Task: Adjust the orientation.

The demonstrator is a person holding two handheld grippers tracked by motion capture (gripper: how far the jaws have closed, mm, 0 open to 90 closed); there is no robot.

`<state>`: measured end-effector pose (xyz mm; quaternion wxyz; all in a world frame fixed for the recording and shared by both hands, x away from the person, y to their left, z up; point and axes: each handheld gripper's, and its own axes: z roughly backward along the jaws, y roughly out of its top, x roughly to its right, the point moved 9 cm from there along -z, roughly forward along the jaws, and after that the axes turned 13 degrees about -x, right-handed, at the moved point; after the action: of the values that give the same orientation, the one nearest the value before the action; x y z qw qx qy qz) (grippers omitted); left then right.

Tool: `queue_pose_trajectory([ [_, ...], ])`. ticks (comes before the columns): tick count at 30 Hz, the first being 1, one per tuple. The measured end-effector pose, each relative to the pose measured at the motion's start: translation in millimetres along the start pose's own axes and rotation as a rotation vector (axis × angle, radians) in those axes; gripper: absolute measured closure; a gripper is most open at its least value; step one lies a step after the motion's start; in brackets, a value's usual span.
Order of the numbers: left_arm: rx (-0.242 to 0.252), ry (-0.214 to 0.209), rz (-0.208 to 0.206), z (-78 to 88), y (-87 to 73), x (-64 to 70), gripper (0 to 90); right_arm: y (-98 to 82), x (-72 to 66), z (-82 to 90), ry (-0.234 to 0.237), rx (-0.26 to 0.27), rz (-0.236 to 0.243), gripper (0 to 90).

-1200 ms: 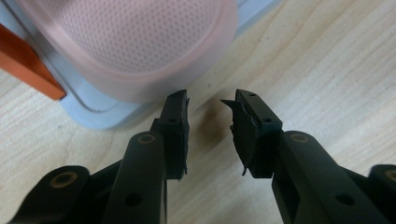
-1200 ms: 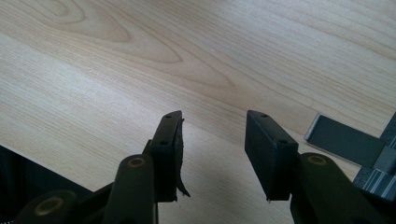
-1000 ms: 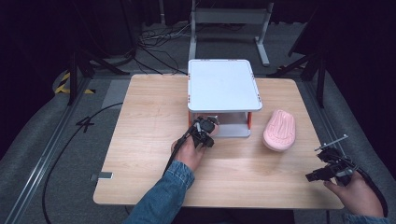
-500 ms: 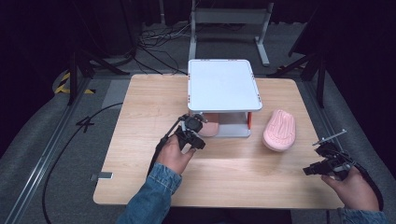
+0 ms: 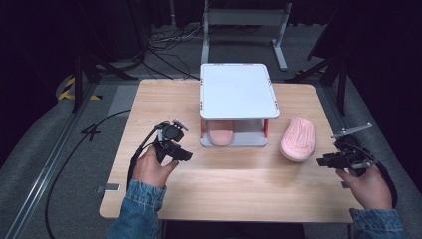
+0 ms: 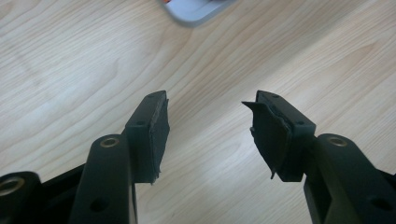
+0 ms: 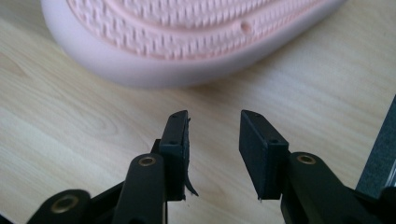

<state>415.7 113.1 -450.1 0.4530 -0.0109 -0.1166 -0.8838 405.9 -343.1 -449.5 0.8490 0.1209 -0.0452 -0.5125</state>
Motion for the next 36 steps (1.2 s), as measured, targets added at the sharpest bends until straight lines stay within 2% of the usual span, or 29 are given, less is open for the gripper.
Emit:
queue_pose_trajectory([
  [3, -0.017, -0.005, 0.016, -1.5, -7.7, -4.1, 46.2, 11.7, 0.1, 3.4, -0.003, 0.032, 0.004, 63.3],
  [4, -0.033, -0.004, 0.04, -4.4, -15.5, -8.1, 46.0, 15.9, 0.0, 4.1, -0.001, 0.04, 0.009, 63.4],
  [5, -0.039, -0.002, 0.044, -5.6, -19.1, -10.4, 46.0, 19.9, -0.1, 4.6, -0.002, 0.046, 0.01, 63.9],
  [6, -0.039, -0.002, 0.044, -5.6, -19.1, -10.4, 45.9, 19.9, -0.1, 4.6, -0.002, 0.046, 0.01, 63.9],
  [8, -0.063, -0.012, 0.076, -9.0, -29.5, -14.3, 45.9, 32.0, -2.1, 5.9, 0.001, 0.052, 0.028, 68.1],
  [11, -0.073, -0.007, 0.086, -10.2, -35.5, -16.9, 45.9, 40.1, -4.1, 6.7, 0.005, 0.054, 0.044, 70.9],
  [13, -0.071, -0.008, 0.103, -11.2, -40.4, -17.8, 45.7, 48.9, -4.7, 6.8, 0.006, 0.062, 0.057, 74.0],
  [16, -0.064, 0.01, 0.104, -10.4, -50.5, -21.8, 44.8, 62.4, -3.5, 4.0, 0.004, 0.07, 0.064, 78.4],
  [18, -0.059, 0.023, 0.11, -9.0, -56.0, -25.1, 44.0, 71.4, -0.9, -1.5, -0.011, 0.068, 0.064, 80.8],
  [23, -0.045, 0.024, 0.155, -7.4, -65.9, -29.7, 43.2, 86.7, 2.0, -12.6, -0.045, 0.075, 0.072, 86.1],
  [27, -0.043, 0.023, 0.163, -7.5, -70.2, -30.3, 43.2, 92.4, 6.2, -20.7, -0.051, 0.075, 0.06, 89.0],
  [30, -0.032, 0.021, 0.161, -5.7, -69.8, -30.7, 44.5, 93.3, 6.6, -27.7, -0.046, 0.052, 0.054, 89.7],
  [36, -0.034, 0.022, 0.146, -6.7, -65.5, -29.2, 44.7, 88.1, 10.3, -29.5, -0.052, 0.036, 0.036, 89.7],
])
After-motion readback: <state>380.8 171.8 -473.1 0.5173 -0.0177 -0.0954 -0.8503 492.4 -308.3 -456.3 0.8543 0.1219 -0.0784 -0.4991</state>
